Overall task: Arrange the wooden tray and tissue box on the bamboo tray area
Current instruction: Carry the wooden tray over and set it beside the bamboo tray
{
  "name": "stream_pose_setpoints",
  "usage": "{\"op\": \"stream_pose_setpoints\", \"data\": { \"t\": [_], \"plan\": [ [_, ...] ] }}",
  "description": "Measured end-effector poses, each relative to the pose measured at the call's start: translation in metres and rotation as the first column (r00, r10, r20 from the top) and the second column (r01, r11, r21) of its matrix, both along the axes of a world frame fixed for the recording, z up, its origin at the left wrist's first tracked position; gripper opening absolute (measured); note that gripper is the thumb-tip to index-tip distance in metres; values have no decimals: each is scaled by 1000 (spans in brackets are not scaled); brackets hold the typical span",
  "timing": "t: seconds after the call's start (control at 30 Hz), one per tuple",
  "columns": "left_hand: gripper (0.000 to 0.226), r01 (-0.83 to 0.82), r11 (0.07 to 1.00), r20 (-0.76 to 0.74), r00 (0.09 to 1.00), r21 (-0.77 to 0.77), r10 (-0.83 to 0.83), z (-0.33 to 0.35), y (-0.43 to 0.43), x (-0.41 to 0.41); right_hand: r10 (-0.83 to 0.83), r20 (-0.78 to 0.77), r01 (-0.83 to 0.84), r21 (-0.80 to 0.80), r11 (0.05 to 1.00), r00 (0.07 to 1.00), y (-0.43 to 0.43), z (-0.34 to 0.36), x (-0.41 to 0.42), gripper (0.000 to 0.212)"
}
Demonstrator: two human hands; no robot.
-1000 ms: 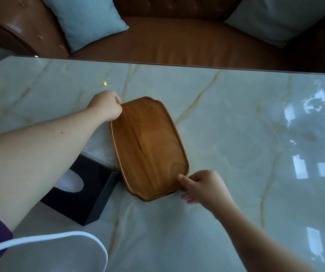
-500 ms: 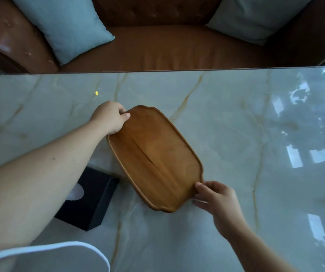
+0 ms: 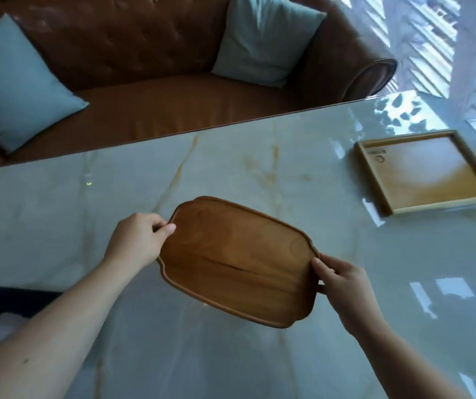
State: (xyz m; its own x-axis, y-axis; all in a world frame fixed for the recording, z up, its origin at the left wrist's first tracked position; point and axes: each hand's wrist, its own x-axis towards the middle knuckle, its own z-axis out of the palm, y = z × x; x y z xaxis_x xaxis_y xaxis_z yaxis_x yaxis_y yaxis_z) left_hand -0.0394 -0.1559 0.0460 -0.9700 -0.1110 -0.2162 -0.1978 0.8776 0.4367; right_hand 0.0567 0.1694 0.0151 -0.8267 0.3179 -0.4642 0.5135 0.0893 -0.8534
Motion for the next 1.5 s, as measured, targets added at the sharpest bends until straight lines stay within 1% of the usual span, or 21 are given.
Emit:
{"op": "stream_pose_setpoints", "data": {
  "t": [0.17,0.33,0.43,0.53,0.63,0.77,0.87,0.93,1.1,1.23,1.33,1.4,1.5],
  "plan": [
    [20,53,998,43,998,34,-55,7,82,16,36,28,-40,170,985,999,91,-2,12,22],
    [24,-3,982,189,981,191,-33,-16,170,36,84,68,-101,333,937,994,188,-3,14,25],
    [20,-46,962,289,957,270,-36,-34,222,46,82,115,-122,408,905,990,240,-4,11,25],
    [22,-36,944,350,933,327,-85,-51,277,55,65,157,-133,477,869,985,290,-6,10,26],
    [23,-34,935,397,910,353,-117,-59,324,58,18,171,-108,533,839,985,329,-8,7,26],
    [21,-103,889,420,901,446,-107,-72,381,58,-71,163,-43,604,796,984,375,-14,3,28],
    [20,-184,834,452,888,520,-86,-76,415,64,-104,151,-11,613,790,983,401,-17,-2,31],
    [21,-200,819,454,887,538,-82,-79,433,69,-109,153,-11,625,781,982,413,-19,-7,33],
    [18,-221,820,450,891,528,-50,-88,458,78,-26,209,-121,661,740,978,429,-24,-14,42],
    [15,-189,834,440,895,519,-71,-92,468,74,47,268,-224,681,697,962,430,-26,-21,53],
    [18,-177,840,443,893,514,-82,-95,473,72,82,294,-276,717,640,952,431,-27,-23,52],
    [20,-160,850,440,893,502,-91,-95,473,71,99,322,-312,720,619,941,432,-29,-23,53],
    [26,-83,874,431,890,480,-151,-90,473,68,113,380,-369,711,599,918,432,-33,-23,60]
  ]
}}
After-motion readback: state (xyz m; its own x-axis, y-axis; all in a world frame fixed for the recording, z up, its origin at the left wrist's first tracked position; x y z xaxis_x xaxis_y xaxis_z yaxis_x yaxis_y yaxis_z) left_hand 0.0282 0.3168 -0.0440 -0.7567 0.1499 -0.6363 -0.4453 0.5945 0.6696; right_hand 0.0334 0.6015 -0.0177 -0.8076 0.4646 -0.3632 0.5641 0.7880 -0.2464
